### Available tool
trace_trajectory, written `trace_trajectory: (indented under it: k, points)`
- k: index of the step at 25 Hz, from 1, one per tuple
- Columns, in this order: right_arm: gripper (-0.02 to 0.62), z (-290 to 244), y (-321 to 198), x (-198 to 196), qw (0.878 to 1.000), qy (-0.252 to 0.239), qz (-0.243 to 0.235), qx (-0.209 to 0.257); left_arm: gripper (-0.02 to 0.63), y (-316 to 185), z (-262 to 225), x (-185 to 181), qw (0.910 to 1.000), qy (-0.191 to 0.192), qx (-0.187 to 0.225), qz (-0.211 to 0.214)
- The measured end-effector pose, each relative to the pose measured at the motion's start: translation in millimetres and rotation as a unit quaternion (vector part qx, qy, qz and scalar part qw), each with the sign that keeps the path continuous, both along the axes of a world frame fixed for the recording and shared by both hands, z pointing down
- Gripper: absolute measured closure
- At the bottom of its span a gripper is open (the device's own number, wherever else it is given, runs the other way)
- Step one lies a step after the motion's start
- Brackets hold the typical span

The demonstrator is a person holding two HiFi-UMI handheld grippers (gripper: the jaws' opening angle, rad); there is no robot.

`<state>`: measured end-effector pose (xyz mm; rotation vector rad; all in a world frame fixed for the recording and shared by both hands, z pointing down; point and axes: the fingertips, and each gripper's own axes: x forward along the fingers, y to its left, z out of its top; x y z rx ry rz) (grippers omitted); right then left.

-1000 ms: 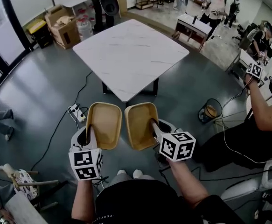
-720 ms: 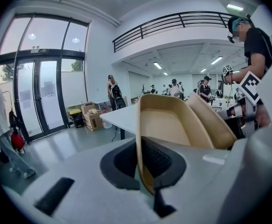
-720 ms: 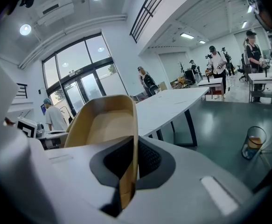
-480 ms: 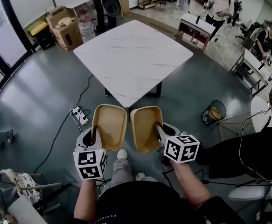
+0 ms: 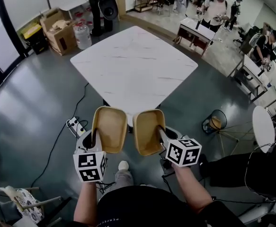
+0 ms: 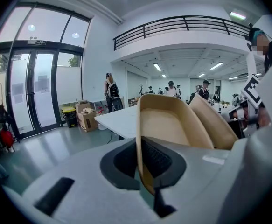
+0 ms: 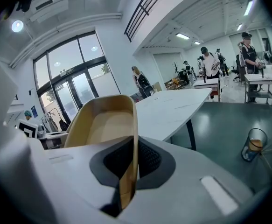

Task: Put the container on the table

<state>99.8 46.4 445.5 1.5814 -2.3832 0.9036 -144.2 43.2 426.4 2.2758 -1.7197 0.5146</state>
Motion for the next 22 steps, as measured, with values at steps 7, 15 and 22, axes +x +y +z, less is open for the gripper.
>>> trace_trajectory:
  k: [7, 15, 22]
  points:
    - [0.592, 3.5, -53.1, -32.3, 1.0, 0.008, 0.009, -0.004, 0.603, -52.1, 18.1, -24.6, 0.9995, 0.01, -0.025, 0.019]
    - [0.592, 13.6, -96.6, -68.9, 0.999, 0.022, 0.016, -0.022, 0.603, -99.0, 33.8, -50.5, 0.998, 0.017, -0.044, 0.043]
    - [0.592, 17.8, -127.7, -71.2, 0.999, 0.031, 0.022, -0.029, 0.603, -126.3, 51.2, -57.8, 0.9969, 0.023, -0.062, 0.042]
